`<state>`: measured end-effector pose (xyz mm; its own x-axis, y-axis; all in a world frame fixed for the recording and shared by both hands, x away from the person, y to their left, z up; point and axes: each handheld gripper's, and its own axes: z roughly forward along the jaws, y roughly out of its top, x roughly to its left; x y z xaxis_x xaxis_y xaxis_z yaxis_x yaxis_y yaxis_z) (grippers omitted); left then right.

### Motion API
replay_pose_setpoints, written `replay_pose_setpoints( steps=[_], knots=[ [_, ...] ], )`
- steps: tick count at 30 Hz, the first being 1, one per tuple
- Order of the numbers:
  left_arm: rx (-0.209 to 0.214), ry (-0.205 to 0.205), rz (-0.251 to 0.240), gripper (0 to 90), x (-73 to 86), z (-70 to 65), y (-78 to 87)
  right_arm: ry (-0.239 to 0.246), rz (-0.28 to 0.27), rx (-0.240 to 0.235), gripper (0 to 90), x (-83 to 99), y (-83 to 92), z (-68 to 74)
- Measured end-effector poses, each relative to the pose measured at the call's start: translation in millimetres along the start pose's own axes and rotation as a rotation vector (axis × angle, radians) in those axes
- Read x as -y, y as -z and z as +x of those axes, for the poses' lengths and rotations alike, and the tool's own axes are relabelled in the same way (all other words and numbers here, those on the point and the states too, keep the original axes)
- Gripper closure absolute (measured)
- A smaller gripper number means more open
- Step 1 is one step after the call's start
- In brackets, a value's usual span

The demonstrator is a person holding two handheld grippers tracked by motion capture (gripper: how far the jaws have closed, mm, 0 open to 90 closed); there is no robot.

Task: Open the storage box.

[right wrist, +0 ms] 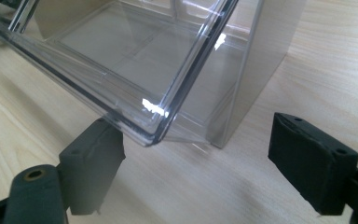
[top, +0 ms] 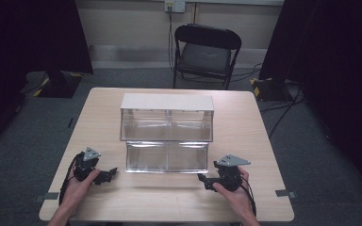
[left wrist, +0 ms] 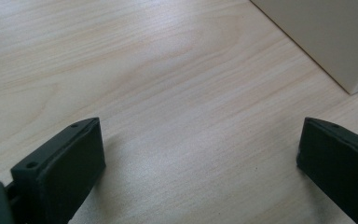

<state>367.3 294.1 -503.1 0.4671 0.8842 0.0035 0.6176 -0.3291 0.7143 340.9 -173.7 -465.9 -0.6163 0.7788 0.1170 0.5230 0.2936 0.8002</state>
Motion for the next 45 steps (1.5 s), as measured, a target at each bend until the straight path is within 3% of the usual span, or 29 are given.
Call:
replay_pose_setpoints(
  steps=[14,45],
  knots=[
    [-0.001,0.011,-0.007,0.3,0.2,-0.8,-0.3,-0.010,-0.012,-0.036,17.1,-2.5,-1.2,2.6],
    [-0.003,0.013,-0.008,0.3,0.2,-1.0,-0.3,0.004,-0.038,-0.063,16.9,-3.6,3.7,5.8]
  ],
)
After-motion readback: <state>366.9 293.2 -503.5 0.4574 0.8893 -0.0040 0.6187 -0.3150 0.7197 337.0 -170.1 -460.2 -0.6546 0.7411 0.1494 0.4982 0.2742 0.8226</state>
